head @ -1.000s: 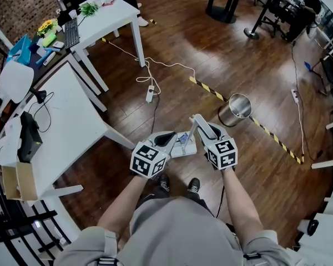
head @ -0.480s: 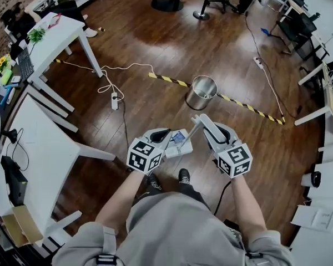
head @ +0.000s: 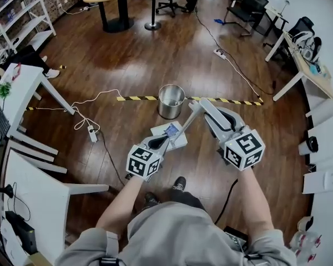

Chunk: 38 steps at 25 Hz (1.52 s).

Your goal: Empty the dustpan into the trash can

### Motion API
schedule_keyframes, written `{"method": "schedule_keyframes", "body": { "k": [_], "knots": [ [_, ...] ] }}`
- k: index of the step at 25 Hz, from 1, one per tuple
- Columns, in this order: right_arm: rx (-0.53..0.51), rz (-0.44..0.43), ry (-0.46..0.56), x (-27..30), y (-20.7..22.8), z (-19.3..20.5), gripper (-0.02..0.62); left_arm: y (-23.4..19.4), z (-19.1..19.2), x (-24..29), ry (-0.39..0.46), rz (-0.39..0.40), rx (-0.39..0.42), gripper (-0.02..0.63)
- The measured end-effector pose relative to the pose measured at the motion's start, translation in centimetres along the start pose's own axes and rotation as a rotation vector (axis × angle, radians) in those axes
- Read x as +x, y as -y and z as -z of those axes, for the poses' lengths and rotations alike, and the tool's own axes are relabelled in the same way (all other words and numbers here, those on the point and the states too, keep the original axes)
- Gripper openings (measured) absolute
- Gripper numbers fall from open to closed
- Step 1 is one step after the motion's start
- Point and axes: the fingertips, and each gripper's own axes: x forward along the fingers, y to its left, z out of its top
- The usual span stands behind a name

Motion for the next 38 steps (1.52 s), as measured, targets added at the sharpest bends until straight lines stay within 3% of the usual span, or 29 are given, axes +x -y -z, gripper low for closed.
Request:
{"method": "schedule_keyframes", "body": {
  "k": [5, 11, 18, 24, 26, 28, 31, 38],
  "knots": [
    [-0.011, 0.018, 0.040, -1.1, 4.9, -4.0, 0.111, 0.6, -2.3, 4.3, -0.023, 0.020, 0.056, 0.005],
    [-0.056, -0.019, 0.071, -0.8, 9.5, -8.5, 0.112, -0.9, -5.9, 9.7, -0.002, -0.001, 0.113, 0.011],
    [-0.064, -0.039, 0.110, 0.6, 13.6, -13.6, 0.112, -2.0, -9.7, 17.9, 0.033, 0.069, 0.199, 0.166],
    [-0.075, -0.025, 0.136, 4.5, 15.0, -17.3, 0.114, -5.8, -13.3, 24.7, 0.041, 0.125, 0.289, 0.207],
    [-0.068, -0.020, 0.139, 6.5, 15.2, -17.6, 0.114, -8.0, -14.4, 26.0, 0.054, 0.121, 0.305, 0.173],
    [-0.053, -0.003, 0.134, 8.6, 15.7, -17.5, 0.114, -10.5, -15.0, 27.0, 0.047, 0.115, 0.337, 0.058],
    [-0.021, 0.056, 0.112, 11.2, 17.3, -17.1, 0.114, -12.5, -15.1, 28.4, 0.008, 0.163, 0.382, 0.053],
    [0.075, 0.166, 0.074, 15.6, 23.0, -15.4, 0.114, -15.7, -14.9, 32.2, -0.064, 0.257, 0.384, 0.054]
  ]
}}
